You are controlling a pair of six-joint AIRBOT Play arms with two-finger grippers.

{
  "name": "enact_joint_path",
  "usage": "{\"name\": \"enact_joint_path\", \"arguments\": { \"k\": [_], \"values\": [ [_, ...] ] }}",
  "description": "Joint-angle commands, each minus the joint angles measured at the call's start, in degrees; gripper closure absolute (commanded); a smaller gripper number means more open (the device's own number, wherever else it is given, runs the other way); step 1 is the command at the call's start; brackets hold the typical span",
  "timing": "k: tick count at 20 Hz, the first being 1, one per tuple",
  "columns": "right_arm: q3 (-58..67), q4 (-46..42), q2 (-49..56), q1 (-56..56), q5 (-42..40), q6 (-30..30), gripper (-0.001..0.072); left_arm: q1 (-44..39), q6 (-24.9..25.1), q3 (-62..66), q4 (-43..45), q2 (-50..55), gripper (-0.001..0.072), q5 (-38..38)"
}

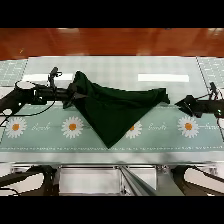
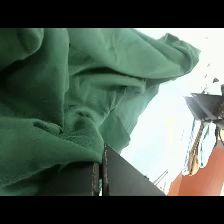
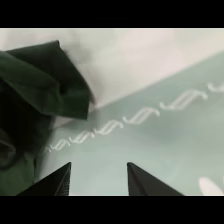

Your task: Fold the shirts.

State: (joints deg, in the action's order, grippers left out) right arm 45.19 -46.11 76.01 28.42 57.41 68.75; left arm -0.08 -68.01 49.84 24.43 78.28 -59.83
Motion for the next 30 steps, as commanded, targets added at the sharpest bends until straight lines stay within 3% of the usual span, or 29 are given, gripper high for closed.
{"name": "enact_joint_path", "arguments": {
  "k": [1, 9, 10, 11, 12, 13, 19, 25, 27, 30],
  "values": [
    [7.6, 0.7, 9.3, -4.9, 1.2, -0.1, 0.0306, 0.0, 0.0, 0.4, 0.0, 0.0, 0.0690, -0.3],
    [20.7, 0.6, 22.4, -12.0, 0.3, 4.7, 0.0307, 0.0, 0.0, 0.4, 0.0, 0.0, 0.0690, -0.3],
    [21.6, 0.9, 22.9, -12.6, -0.3, 5.0, 0.0362, 0.0, 0.0, 0.4, 0.0, 0.0, 0.0690, -0.2],
    [22.0, 1.7, 23.0, -13.0, -0.8, 5.0, 0.0488, 0.0, 0.0, 0.4, 0.0, 0.0, 0.0690, -0.2],
    [22.4, 2.3, 23.0, -13.0, -0.7, 4.2, 0.0666, 0.0, 0.0, 0.4, 0.0, 0.0, 0.0690, -0.2],
    [22.6, 3.0, 22.9, -13.2, -0.2, 3.3, 0.0689, 0.0, 0.0, 0.4, 0.0, 0.0, 0.0690, -0.2],
    [32.0, -2.5, 15.7, -13.2, 6.0, 5.6, 0.0689, 3.5, 0.0, 7.0, -0.4, -1.8, 0.0690, -1.8],
    [58.0, -5.8, 1.5, -13.2, 8.3, 10.1, 0.0689, 11.3, -0.2, 36.9, -5.9, -9.5, 0.0690, -3.3],
    [65.5, -7.5, -3.5, -13.2, 8.9, 11.5, 0.0689, 14.3, -2.4, 47.0, -5.8, -12.3, 0.0690, -3.4],
    [68.7, -10.4, -12.8, -13.2, 9.2, 12.0, 0.0689, 18.6, -2.8, 56.4, -5.8, -17.9, 0.0690, -3.5]
  ]
}}
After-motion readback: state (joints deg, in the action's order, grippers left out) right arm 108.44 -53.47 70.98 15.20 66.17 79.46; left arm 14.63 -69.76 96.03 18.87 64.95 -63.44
